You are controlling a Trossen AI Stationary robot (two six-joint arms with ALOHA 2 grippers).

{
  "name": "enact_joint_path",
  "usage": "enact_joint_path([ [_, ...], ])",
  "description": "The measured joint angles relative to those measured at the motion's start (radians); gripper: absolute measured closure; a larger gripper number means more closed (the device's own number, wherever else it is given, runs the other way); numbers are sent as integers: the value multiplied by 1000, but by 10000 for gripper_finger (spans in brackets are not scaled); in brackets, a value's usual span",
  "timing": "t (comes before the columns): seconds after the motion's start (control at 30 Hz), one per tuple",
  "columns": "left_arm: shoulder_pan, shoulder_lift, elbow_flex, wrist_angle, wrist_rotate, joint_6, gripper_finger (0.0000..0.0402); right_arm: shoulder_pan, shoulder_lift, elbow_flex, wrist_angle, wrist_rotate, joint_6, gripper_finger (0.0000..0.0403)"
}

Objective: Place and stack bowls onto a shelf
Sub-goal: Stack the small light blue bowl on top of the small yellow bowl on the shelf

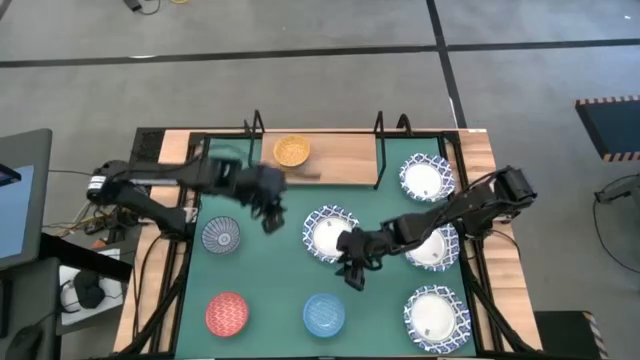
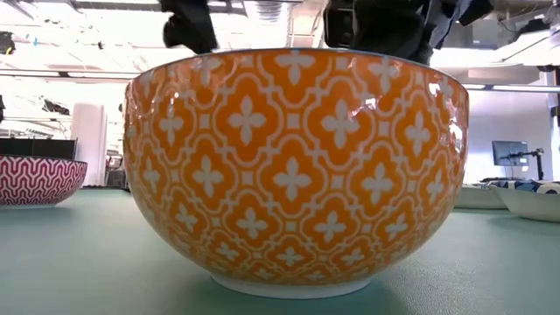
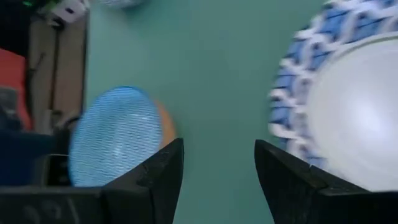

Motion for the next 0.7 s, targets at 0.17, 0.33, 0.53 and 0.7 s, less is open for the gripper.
enact_joint_path([
  [0.17,-178,-52,-84,32,-158,-92,255,55,87,64,-29,-17,106,181],
  [0.33,-257,-53,-120,45,-162,-152,255,110,187,188,-67,-14,228,181],
  [0.53,-330,-52,-164,44,-163,-245,255,145,309,372,-337,86,300,182],
  [0.7,-373,-52,-190,57,-210,-273,255,144,364,455,-479,76,299,187],
])
